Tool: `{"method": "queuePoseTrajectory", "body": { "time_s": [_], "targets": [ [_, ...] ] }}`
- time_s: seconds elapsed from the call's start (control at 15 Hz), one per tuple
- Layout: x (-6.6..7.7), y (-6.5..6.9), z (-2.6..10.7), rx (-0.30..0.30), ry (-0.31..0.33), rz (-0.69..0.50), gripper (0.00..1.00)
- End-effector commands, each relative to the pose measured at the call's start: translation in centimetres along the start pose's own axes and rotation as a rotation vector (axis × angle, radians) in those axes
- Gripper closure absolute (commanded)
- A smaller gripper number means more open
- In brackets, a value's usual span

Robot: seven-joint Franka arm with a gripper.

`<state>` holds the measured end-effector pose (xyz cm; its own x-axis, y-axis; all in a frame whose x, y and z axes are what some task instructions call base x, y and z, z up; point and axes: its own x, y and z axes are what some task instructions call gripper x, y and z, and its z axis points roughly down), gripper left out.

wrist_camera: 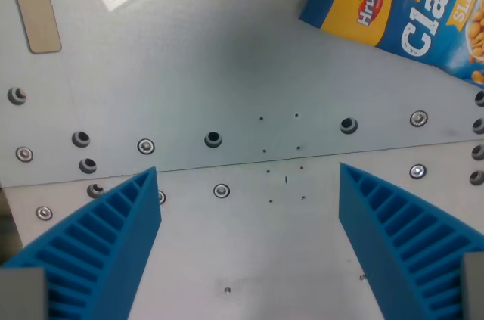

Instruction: Rotate around base negative z

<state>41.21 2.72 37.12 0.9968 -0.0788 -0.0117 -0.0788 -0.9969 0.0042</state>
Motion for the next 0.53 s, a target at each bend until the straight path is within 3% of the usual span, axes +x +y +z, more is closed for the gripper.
{"method": "queuePoseTrajectory", "body": {
  "time_s": [0.07,0.53],
  "targets": [
    [-0.06,0.01,-0.28,0.006,0.005,0.167,0.0],
    [-0.06,0.01,-0.28,0.008,0.004,0.261,0.0]
  ]
}}
